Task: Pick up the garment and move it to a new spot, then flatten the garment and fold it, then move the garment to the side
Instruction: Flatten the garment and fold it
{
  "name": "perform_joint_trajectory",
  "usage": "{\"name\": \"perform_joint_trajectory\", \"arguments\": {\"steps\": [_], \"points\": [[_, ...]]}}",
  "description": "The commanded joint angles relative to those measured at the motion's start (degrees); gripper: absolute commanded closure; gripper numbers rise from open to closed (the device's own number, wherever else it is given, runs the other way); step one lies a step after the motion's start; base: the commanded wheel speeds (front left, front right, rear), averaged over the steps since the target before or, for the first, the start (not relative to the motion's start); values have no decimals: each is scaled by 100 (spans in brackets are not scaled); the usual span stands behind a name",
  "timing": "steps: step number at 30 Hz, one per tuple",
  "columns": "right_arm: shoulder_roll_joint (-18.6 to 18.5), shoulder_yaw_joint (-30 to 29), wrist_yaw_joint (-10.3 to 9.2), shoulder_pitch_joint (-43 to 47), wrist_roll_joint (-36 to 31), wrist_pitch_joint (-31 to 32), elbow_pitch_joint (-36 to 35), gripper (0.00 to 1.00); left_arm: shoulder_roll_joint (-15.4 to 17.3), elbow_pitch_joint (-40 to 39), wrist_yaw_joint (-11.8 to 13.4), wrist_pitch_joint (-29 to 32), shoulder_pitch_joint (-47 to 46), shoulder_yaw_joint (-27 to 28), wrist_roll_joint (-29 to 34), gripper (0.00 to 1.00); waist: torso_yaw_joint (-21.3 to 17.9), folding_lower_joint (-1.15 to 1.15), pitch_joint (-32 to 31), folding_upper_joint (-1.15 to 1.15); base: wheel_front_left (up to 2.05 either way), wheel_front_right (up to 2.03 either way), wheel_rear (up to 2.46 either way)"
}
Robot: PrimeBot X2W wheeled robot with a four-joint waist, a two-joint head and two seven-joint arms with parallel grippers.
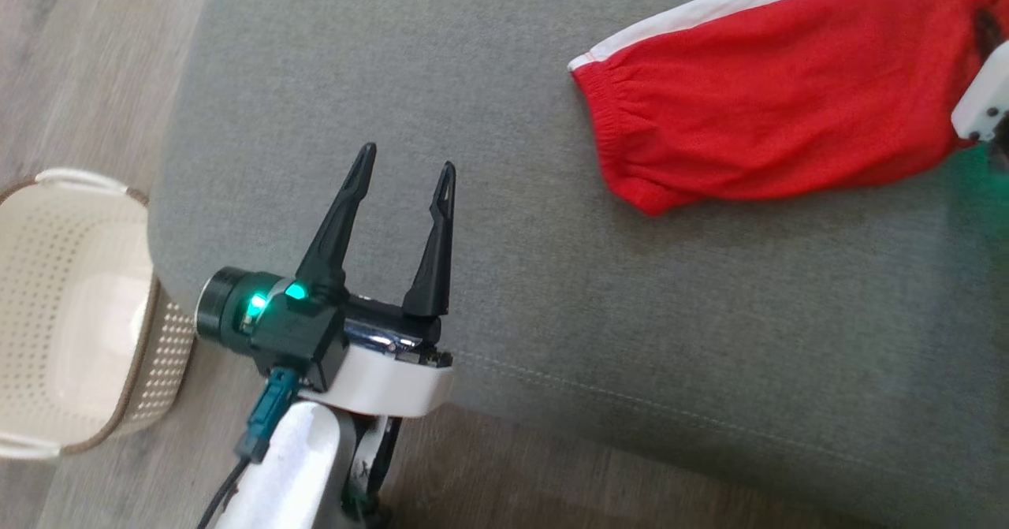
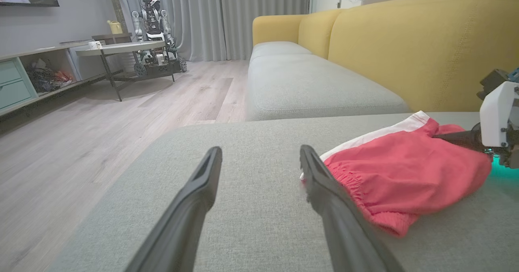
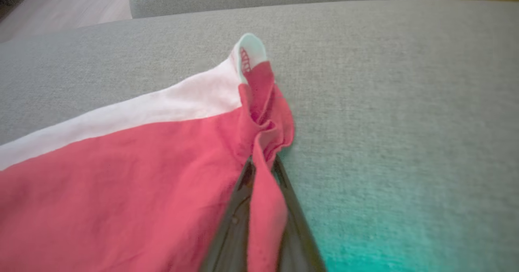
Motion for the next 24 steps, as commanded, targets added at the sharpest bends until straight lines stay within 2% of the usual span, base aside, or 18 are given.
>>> {"name": "perform_joint_trajectory", "arguments": {"steps": [1, 8, 15, 24], "points": [[-3, 66, -3, 79, 9, -109, -31, 100, 15, -187, -2, -29, -32, 212, 59, 0, -104, 0, -94, 0, 0, 0, 0], [-100, -49, -3, 103, 18, -401, 5, 100, 15, -166, 15, -29, 119, 212, 118, 0, -523, 0, -455, 0, 0, 0, 0], [-262, 114, -3, 131, -69, -424, -244, 100, 14, -159, 37, -29, 229, 180, 141, 0, -808, 0, -728, 0, 0, 0, 0], [86, 667, -3, 173, -220, -169, -1094, 100, 14, -146, 52, -29, 311, 147, 111, 0, -824, 0, -857, 0, 0, 0, 0]]}}
